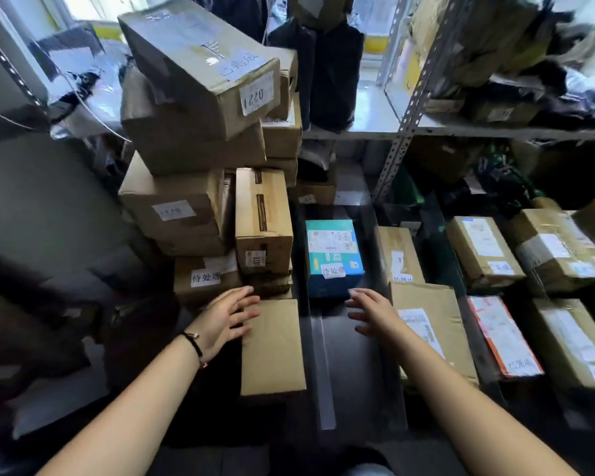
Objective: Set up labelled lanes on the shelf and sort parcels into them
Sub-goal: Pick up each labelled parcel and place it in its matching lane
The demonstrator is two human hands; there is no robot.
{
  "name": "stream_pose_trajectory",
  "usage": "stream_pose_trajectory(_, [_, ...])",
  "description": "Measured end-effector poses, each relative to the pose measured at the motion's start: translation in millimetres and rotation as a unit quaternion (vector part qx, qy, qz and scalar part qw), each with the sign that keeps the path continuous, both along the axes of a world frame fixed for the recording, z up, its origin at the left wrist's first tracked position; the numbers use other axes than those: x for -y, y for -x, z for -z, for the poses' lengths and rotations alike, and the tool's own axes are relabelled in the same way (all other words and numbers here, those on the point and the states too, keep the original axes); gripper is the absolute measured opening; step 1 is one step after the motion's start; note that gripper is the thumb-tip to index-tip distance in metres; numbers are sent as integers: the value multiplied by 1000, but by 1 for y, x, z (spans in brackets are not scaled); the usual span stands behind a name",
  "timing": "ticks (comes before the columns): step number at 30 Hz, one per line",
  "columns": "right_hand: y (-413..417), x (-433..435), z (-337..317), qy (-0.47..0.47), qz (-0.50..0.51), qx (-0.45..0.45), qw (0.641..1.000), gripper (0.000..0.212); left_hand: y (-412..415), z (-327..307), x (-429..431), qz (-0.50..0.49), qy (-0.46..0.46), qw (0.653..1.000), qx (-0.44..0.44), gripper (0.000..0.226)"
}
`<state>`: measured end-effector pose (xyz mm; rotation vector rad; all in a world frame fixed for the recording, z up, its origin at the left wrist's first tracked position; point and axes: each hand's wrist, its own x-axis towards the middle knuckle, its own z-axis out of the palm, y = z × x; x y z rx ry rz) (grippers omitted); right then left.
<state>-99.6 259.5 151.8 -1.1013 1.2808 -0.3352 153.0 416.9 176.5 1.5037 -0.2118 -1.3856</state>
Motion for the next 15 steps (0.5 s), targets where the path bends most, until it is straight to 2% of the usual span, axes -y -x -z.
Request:
stream_pose_trajectory(6, [1,-75,-8,88,-163,-77,980,31,7,-6,-42,17,11,1000,14,30])
stream_pose_trajectory(11, [-15,-121,-5,102,-183,-97,973,55,9,-15,-90,22,-1,998,63,32])
stream_pose_trajectory(15, [-27,-147,-1,112,-201,-111,967,66,12,-17,-127,86,-23,988,123,22])
